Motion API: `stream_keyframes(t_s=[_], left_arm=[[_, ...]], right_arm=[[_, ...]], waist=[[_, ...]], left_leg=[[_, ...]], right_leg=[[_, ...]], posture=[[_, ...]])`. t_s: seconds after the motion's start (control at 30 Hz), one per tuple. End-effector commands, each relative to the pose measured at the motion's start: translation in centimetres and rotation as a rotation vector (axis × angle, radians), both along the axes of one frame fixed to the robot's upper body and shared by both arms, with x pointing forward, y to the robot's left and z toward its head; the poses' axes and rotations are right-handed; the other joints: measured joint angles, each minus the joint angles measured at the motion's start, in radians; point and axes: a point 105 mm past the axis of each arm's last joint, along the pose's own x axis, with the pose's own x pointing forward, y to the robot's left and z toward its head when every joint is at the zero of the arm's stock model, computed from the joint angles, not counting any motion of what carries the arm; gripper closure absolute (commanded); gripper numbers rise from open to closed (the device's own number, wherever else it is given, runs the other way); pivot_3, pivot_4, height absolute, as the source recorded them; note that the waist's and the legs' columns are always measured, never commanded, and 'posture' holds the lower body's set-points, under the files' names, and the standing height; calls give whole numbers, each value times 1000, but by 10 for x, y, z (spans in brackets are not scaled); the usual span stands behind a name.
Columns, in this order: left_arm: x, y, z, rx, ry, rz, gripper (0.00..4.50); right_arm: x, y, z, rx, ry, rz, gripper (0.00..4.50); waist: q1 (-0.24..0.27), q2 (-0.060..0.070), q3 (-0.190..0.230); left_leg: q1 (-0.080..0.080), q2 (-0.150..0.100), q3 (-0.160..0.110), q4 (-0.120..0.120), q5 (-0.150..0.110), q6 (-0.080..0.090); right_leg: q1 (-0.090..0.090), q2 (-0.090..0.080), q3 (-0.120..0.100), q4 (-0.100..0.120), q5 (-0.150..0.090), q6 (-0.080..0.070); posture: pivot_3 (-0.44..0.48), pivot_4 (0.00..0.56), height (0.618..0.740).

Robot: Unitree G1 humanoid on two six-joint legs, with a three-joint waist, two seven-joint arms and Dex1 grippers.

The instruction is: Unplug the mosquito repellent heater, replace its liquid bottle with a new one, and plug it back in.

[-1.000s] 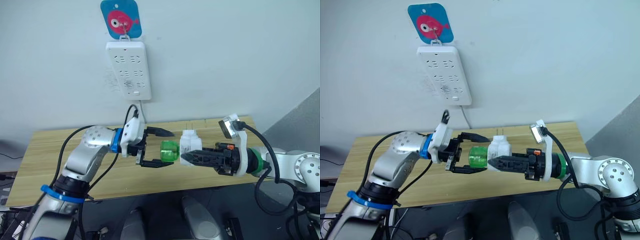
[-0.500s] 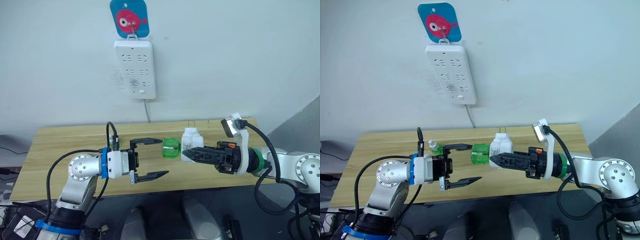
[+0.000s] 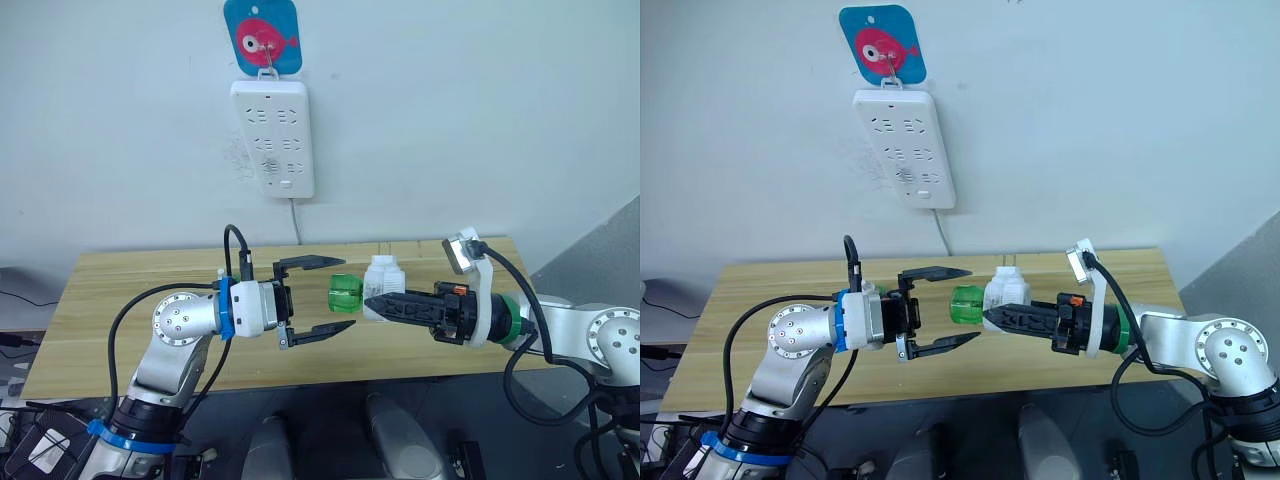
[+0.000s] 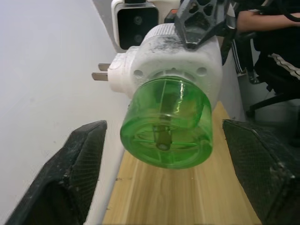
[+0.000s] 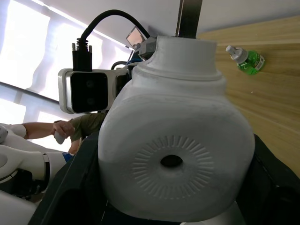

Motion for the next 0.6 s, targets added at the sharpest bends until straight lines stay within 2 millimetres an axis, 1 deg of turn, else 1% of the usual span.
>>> stream_keyframes(t_s=[0.03,0.1,0.17,0.23,0.3,0.33,0.37,0.4,0.43,0.5,0.57,0.6], left_arm=[[0,-5,8,-15,-23,-21,1474],[0,-6,10,-14,-20,-35,2116],[-2,-6,12,1,-7,-58,2183],[-7,-6,10,59,46,-107,2183],[-9,-3,4,151,226,-137,2183],[-8,-1,4,184,362,-143,2183],[-5,1,7,189,531,-135,2183],[-2,4,10,187,659,-133,2183],[2,5,14,184,726,-131,2183],[6,8,18,183,797,-130,2183],[8,11,17,190,864,-129,2183],[6,13,15,211,889,-138,2183]], right_arm=[[-6,5,8,23,-21,42,1411],[-6,5,8,22,-22,43,1411],[-6,5,7,16,-25,44,1411],[-6,4,6,7,-27,43,1411],[-6,3,3,-11,-29,46,1411],[-6,3,1,-28,-35,56,1411],[-8,2,-1,-52,-46,70,1412],[-9,2,-3,-72,-56,84,1412],[-9,2,-5,-82,-62,92,1412],[-9,2,-6,-83,-66,98,1413],[-8,2,-5,-80,-71,103,1417],[-8,2,-5,-76,-72,105,1429]], waist=[[1,0,0],[1,0,0],[1,0,0],[1,0,0],[1,-1,1],[2,-1,1],[2,-1,2],[3,-1,3],[3,0,4],[4,0,4],[4,-1,5],[4,0,6]], left_leg=[[0,0,0,0,0,0],[0,0,0,0,0,0],[0,0,0,0,0,0],[0,0,0,0,0,0],[0,0,0,0,0,0],[0,0,-1,0,0,0],[0,0,-1,0,0,0],[0,0,-2,0,0,0],[0,0,-2,0,0,0],[0,0,-1,0,0,0],[0,0,-1,0,0,0],[0,0,-1,0,0,0]], right_leg=[[0,0,0,0,0,0],[0,0,0,0,0,0],[0,0,0,0,0,0],[0,0,0,0,0,0],[0,0,0,0,0,0],[0,0,-1,0,0,0],[0,0,-1,0,0,0],[0,0,-1,0,0,0],[0,0,-1,1,0,0],[0,0,-1,0,0,0],[0,0,-1,0,0,0],[-1,0,-1,0,0,0]], posture=[[-279,255,733],[-279,256,733],[-277,255,733],[-270,255,733],[-261,255,733],[-260,255,733],[-256,255,733],[-255,255,733],[-256,256,733],[-256,256,733],[-256,258,733],[-257,260,733]])
